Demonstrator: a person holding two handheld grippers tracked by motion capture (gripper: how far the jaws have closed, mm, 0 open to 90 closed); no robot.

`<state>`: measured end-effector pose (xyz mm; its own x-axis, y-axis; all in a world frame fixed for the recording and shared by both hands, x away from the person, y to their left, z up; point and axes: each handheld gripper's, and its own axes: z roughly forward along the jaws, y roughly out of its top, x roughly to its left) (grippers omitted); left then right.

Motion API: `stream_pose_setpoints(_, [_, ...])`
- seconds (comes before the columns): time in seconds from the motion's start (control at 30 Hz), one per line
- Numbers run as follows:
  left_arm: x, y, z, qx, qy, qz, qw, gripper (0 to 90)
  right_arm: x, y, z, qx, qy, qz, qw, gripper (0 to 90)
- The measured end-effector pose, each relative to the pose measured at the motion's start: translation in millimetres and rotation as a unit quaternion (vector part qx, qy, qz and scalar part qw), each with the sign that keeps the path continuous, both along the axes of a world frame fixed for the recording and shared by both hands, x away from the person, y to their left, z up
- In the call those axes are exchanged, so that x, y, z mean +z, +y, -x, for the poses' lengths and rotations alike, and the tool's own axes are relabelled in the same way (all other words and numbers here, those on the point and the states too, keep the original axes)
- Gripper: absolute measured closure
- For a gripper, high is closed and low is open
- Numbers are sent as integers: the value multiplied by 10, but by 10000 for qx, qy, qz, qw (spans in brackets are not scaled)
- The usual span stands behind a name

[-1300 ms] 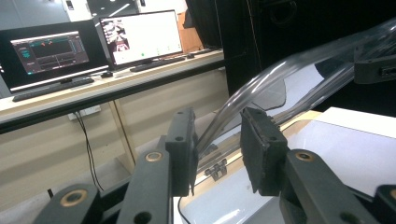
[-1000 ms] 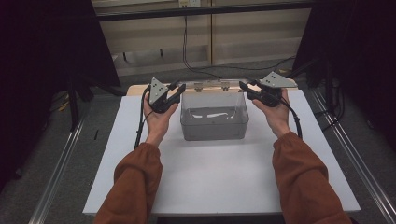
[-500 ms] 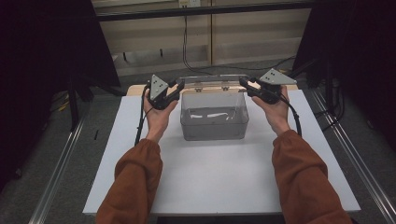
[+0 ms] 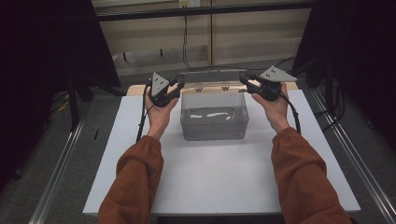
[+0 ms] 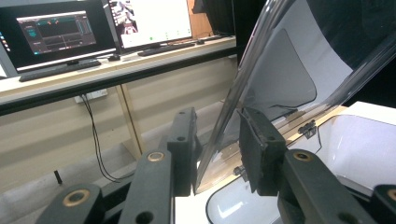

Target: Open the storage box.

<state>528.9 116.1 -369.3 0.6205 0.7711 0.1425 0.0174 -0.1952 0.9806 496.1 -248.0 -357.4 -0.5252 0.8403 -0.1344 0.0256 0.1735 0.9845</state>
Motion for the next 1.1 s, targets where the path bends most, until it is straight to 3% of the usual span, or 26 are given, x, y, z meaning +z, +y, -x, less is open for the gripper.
stream_pose_setpoints(0.27, [8,-27,-30,-40,-39,-80,10000,734,-4,9,-60,-55,33,25,10000,667])
stream_pose_setpoints(0.73, [-55,-34,-117,-4,-20,44,10000,745,-145,-6,-211,-127,163,-51,9998,639])
stream_pose_setpoints(1.1, [-124,-33,-164,-3,62,-116,9999,762,-231,-11,-277,-100,301,-30,9995,653])
